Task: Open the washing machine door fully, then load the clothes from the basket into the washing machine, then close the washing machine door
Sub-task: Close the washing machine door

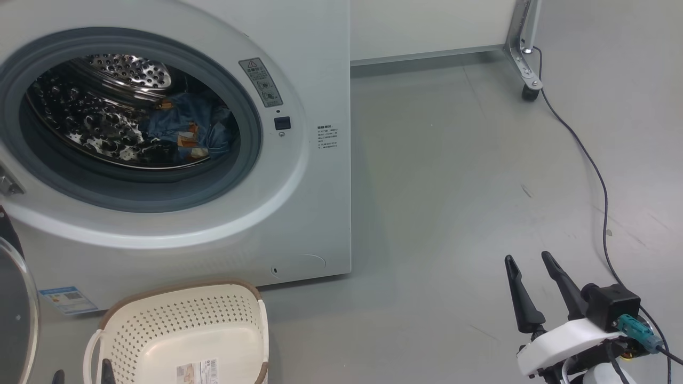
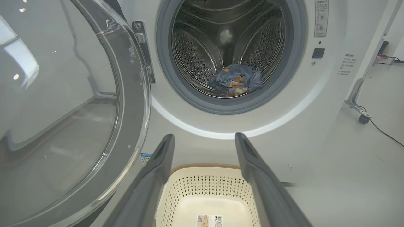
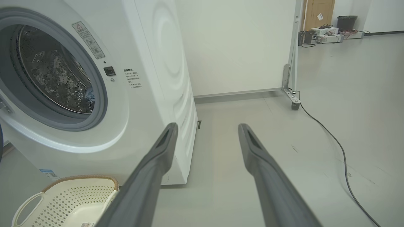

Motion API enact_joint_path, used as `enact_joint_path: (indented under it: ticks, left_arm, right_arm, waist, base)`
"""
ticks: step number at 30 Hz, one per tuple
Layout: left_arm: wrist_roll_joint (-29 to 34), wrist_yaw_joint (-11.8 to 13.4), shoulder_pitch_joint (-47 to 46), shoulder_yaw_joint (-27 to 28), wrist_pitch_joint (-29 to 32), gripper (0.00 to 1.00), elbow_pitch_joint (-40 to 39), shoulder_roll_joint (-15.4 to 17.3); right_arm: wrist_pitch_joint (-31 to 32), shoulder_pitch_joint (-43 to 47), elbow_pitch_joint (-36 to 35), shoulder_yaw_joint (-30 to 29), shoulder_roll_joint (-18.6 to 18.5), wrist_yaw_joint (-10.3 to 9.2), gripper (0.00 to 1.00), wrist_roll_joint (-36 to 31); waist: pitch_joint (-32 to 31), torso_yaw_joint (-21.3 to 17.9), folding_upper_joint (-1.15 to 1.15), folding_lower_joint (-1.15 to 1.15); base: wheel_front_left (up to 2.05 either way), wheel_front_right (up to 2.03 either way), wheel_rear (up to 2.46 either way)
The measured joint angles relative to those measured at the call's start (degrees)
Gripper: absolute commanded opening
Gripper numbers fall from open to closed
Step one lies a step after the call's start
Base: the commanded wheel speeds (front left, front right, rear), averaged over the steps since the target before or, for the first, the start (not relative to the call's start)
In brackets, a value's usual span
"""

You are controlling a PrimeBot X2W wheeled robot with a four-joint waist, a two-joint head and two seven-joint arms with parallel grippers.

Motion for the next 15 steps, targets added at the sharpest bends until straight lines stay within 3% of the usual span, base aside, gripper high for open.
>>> enact_joint_path:
  ticks: [15]
  left_arm:
    - [0.0, 0.0, 0.0, 0.2, 0.0, 1.00, -0.3, 0.0]
  right_arm:
    - [0.0, 0.0, 0.1, -1.0, 0.0, 0.00, 1.00, 0.0]
  waist:
    - [0.1, -0.8, 0.00, 0.00]
  base:
    - [-0.65, 0.65, 0.00]
